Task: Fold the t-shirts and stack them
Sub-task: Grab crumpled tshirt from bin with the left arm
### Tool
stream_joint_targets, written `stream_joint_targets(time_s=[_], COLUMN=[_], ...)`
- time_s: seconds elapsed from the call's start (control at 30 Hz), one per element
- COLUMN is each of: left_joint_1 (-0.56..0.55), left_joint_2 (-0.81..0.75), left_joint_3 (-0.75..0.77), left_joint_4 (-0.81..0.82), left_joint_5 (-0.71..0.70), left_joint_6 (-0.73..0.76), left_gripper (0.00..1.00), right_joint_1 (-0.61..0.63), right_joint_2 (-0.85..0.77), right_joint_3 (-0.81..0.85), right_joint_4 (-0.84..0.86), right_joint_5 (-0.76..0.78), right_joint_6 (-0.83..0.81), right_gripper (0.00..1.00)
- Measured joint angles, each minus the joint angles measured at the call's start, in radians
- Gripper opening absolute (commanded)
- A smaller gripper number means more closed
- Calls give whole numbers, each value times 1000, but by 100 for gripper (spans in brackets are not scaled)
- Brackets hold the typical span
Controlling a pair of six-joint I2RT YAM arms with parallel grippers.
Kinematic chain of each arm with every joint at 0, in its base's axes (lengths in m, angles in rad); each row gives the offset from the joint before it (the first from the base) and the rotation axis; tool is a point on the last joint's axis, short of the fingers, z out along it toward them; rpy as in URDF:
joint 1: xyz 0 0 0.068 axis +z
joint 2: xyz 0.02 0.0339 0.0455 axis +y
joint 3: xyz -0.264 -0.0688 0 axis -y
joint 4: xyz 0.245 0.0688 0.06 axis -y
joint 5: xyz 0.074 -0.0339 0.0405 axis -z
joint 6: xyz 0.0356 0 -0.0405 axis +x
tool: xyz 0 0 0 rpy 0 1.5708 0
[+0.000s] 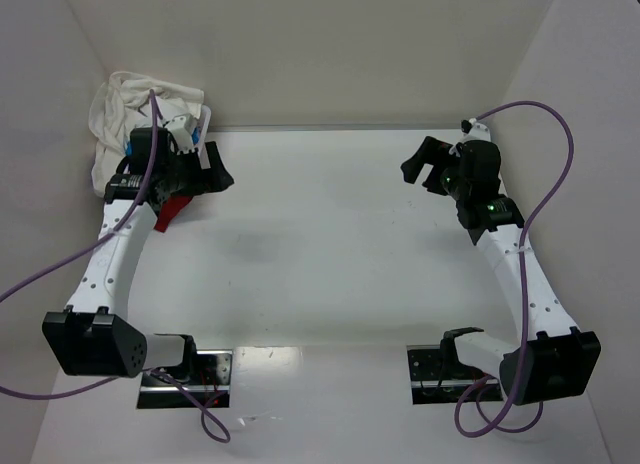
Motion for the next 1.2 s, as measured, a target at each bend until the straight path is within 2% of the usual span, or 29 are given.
stream_joint_targets(time_s=[0.3, 0.47, 0.63, 0.83, 1.07, 1.2], left_joint_1=[0, 5, 48, 130, 274, 320], left_joint_2=[-115, -138, -7, 162, 314, 370], left_joint_3=[-29, -11, 151, 270, 277, 291], left_joint_4=[55, 80, 56, 65, 126, 163], left_joint_5=[-92, -295, -465, -566, -571, -587], left_joint_6=[21, 13, 14, 5, -65, -84], left_gripper=[100, 100, 100, 100, 100, 100], right_joint_1=[0, 0, 0, 0, 0, 0], right_joint_2=[9, 61, 68, 68, 66, 56], right_joint_3=[0, 0, -2, -2, -3, -18], right_joint_4=[0, 2, 22, 48, 58, 63], right_joint_5=[-36, -69, -93, -124, -125, -124], right_joint_6=[7, 6, 7, 8, 9, 11], right_gripper=[100, 100, 100, 100, 100, 100])
